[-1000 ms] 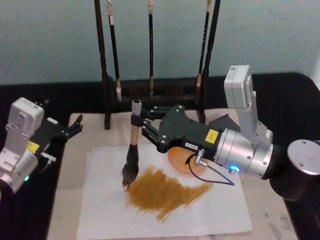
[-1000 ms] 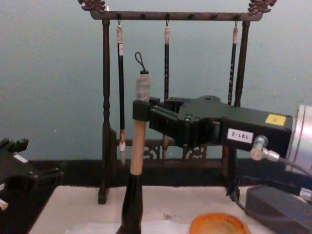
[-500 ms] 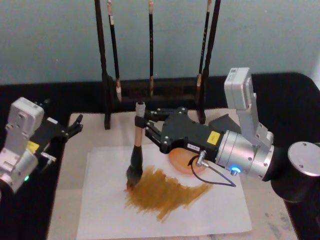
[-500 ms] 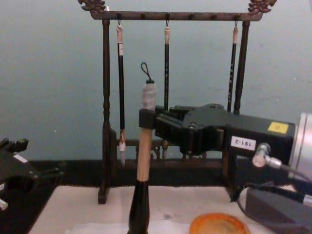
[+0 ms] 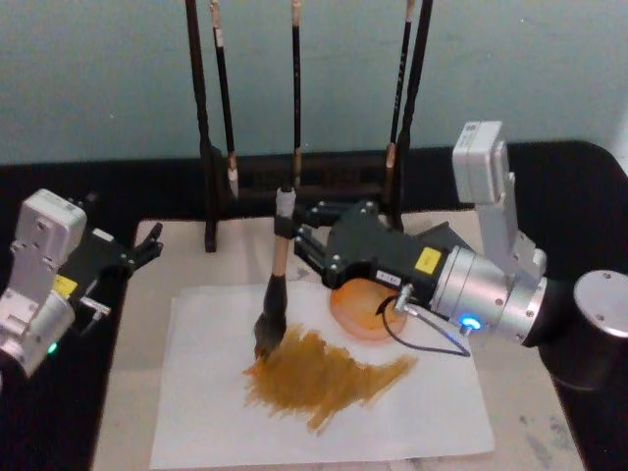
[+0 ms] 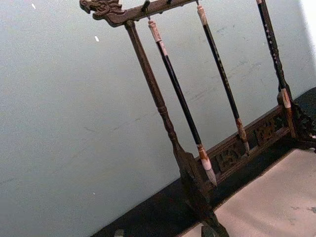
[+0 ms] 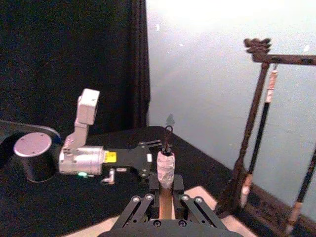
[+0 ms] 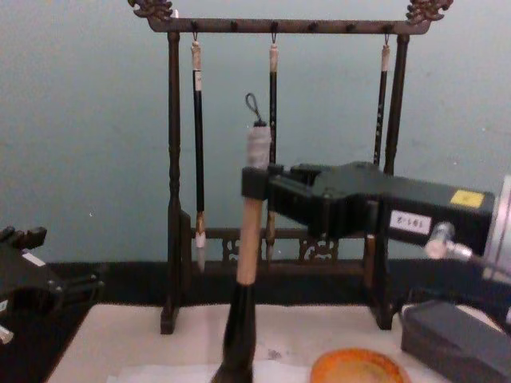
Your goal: Pick up the brush from the inkstone, write on the paper, then place the brush back to its original position.
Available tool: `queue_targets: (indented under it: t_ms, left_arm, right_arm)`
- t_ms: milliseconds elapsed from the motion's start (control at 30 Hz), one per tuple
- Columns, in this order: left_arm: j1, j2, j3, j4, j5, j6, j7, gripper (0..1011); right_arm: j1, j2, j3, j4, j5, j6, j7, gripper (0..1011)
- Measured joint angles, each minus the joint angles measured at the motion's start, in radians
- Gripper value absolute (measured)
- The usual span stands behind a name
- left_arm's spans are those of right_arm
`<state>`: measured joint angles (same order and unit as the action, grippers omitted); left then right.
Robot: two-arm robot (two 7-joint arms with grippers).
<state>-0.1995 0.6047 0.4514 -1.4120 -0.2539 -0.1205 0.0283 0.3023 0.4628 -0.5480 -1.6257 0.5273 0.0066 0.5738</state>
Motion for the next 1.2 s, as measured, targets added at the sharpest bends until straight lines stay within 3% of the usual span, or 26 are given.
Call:
queue_targets:
  t_ms: [133,333,567,700,1200]
  left_arm:
    - [0.000,0.000,0.000,0.000,0.000,0.000,0.000,1010]
    - [0.000,0.000,0.000,0.000,0.000,0.000,0.000,1010]
    - [0.000,0.000,0.000,0.000,0.000,0.000,0.000,1010]
    - [0.000,0.000,0.000,0.000,0.000,0.000,0.000,1010]
    - [0.000,0.000,0.000,0.000,0.000,0.000,0.000,1010]
  right_arm:
    - [0.006,0.013,0.019,-0.006,0.000,-0.001,-0.011,160]
    - [0.010,0.047,0.082,-0.026,-0.007,-0.005,-0.055,160]
    - [-0.025,0.067,0.174,-0.059,-0.031,0.018,-0.163,160]
    - [-0.035,0.068,0.200,-0.067,-0.036,0.027,-0.176,160]
    - [-0.039,0.049,0.223,-0.065,-0.045,0.040,-0.161,160]
